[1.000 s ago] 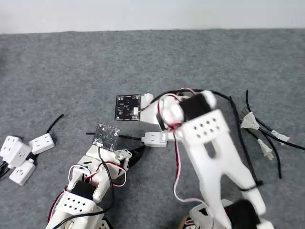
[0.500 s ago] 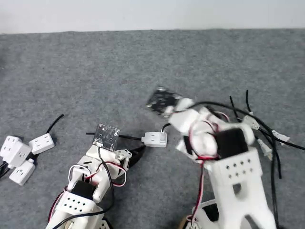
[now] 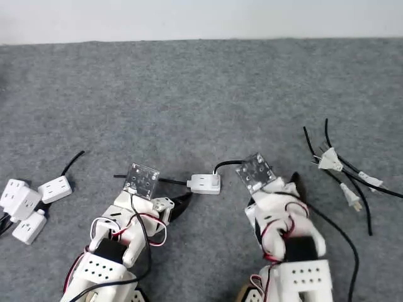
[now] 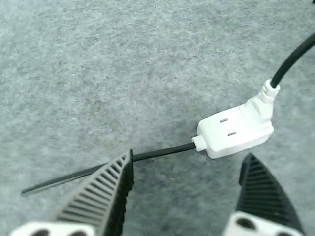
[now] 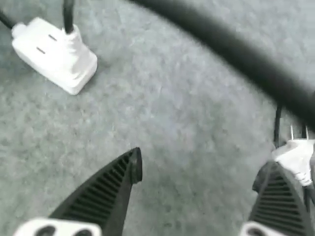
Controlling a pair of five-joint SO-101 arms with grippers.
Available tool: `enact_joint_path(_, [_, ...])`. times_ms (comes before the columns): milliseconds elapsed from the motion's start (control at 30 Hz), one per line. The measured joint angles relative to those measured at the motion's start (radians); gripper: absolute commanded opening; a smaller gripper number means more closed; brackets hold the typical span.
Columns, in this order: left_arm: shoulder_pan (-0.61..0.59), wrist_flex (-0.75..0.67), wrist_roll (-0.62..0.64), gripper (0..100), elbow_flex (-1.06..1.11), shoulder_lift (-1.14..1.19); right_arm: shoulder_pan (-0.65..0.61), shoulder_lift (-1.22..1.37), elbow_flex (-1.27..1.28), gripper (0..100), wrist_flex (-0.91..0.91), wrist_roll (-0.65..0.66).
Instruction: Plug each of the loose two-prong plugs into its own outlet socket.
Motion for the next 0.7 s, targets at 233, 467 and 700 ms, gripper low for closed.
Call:
enact_joint_path(233, [0.000, 0.049, -0.150, 33, -0.015, 0.000, 0.000, -0.199, 0.172, 35.4, -0.038, -0.009])
enact_joint_path(467, [-0.006, 0.247, -0.157, 33, -0.023, 0.000, 0.000, -0.331, 0.216, 35.4, -0.038, -0.009])
enact_joint_path(700, [-0.055, 0.272, -0.235, 33, -0.023, 0.000, 0.006, -0.354, 0.215, 35.4, -0.038, -0.009])
